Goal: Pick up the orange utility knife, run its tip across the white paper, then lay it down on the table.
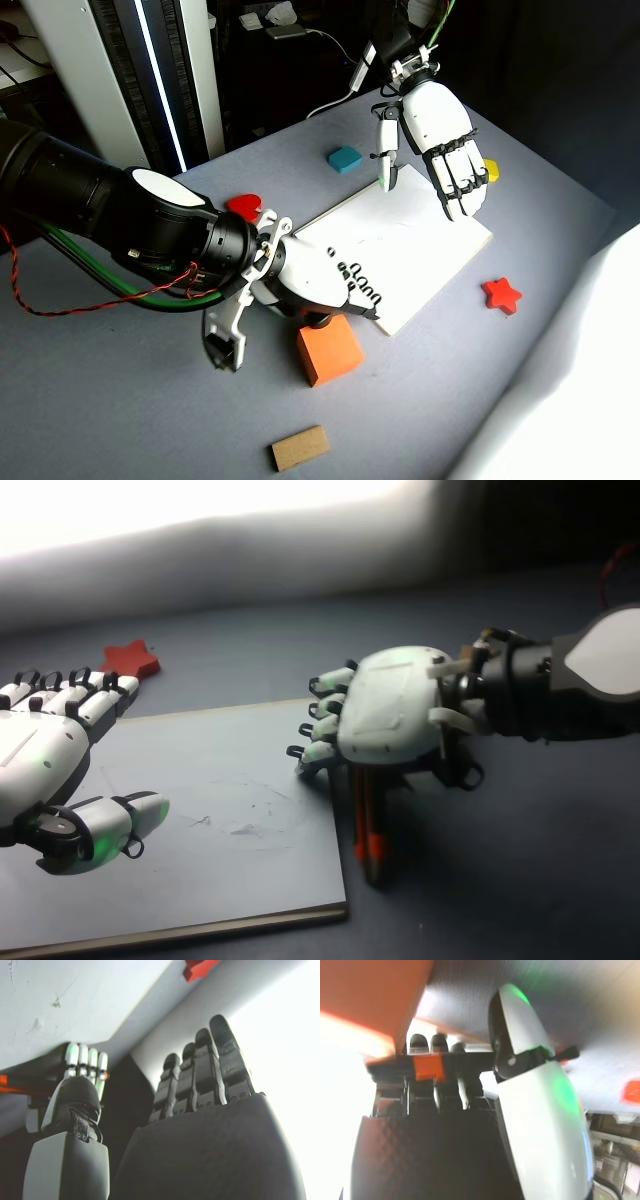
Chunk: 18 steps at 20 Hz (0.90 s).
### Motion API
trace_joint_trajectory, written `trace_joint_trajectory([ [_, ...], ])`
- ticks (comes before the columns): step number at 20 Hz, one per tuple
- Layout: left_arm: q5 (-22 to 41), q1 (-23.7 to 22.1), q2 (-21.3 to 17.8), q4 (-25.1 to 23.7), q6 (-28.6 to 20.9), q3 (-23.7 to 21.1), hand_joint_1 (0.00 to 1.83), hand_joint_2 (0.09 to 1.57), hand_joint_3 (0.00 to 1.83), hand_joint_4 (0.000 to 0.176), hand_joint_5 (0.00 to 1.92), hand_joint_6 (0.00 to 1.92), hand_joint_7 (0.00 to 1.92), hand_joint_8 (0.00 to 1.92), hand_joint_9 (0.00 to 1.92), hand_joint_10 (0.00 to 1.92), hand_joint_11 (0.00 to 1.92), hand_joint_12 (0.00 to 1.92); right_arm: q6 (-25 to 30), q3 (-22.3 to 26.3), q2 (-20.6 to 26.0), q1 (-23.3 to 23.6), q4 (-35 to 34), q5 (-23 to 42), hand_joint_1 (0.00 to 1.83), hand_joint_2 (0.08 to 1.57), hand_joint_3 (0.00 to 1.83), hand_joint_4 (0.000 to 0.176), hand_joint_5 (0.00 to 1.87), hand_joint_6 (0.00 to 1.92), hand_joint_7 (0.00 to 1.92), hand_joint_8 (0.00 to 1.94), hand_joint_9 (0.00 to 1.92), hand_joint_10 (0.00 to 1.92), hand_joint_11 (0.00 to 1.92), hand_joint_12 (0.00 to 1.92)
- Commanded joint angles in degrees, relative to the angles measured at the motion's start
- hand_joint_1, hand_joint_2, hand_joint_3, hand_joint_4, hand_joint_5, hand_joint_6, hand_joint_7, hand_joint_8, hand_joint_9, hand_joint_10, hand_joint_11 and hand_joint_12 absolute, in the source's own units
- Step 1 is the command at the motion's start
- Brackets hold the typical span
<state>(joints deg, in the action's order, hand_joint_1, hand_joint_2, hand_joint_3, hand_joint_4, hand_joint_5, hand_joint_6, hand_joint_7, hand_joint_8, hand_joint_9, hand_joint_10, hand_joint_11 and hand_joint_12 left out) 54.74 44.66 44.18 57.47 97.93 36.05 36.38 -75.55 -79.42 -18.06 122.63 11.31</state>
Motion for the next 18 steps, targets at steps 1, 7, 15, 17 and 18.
trace_joint_trajectory([
  [1, 5.16, -0.51, 0.00, -2.81, 0.27, 0.33, 0.26, 1.28, 0.00, 0.029, 0.01, 0.00, 0.02, 0.00, 0.11, 0.00, 0.00, 0.54, -0.51, -0.36, 0.86, -0.75, 1.69, -1.78, 1.08, 1.01, 0.77, 0.029, 0.63, 1.86, 0.67, 1.81, 0.64, 1.91, 0.45, 1.92],
  [7, 5.51, -0.52, 0.01, -2.81, 0.28, 0.39, 0.26, 1.28, 0.00, 0.023, 0.04, 0.00, 0.05, 0.00, 0.12, 0.00, 0.00, 0.59, -0.51, 0.04, 1.52, 0.03, 1.68, -1.99, 1.53, 0.94, 0.66, 0.105, 1.54, 1.92, 1.68, 1.94, 1.77, 1.92, 1.81, 1.92],
  [15, 5.49, -0.49, 0.08, -2.81, 0.28, 0.53, 0.30, 1.28, 0.00, 0.027, 0.05, 0.00, 0.03, 0.00, 0.12, 0.00, 0.00, 0.58, 4.82, 5.40, 4.00, 3.82, 0.90, -11.59, 1.45, 1.14, 0.33, 0.176, 1.45, 1.92, 1.64, 1.94, 1.73, 1.92, 1.79, 1.92],
  [17, 5.44, -0.52, 0.08, -2.81, 0.27, 0.78, 0.27, 1.28, 0.00, 0.025, 0.04, 0.00, 0.03, 0.00, 0.12, 0.00, 0.00, 0.58, 10.50, 6.33, 3.87, 4.55, 0.91, -16.13, 1.41, 1.14, 0.32, 0.176, 1.47, 1.92, 1.63, 1.94, 1.73, 1.92, 1.80, 1.92],
  [18, 5.36, -0.54, 0.07, -2.81, 0.22, 1.01, 0.27, 1.28, 0.00, 0.025, 0.04, 0.00, 0.03, 0.00, 0.12, 0.00, 0.00, 0.58, 13.33, 6.62, 3.94, 5.23, 0.92, -16.70, 1.41, 1.14, 0.32, 0.176, 1.47, 1.92, 1.63, 1.94, 1.73, 1.92, 1.80, 1.92],
])
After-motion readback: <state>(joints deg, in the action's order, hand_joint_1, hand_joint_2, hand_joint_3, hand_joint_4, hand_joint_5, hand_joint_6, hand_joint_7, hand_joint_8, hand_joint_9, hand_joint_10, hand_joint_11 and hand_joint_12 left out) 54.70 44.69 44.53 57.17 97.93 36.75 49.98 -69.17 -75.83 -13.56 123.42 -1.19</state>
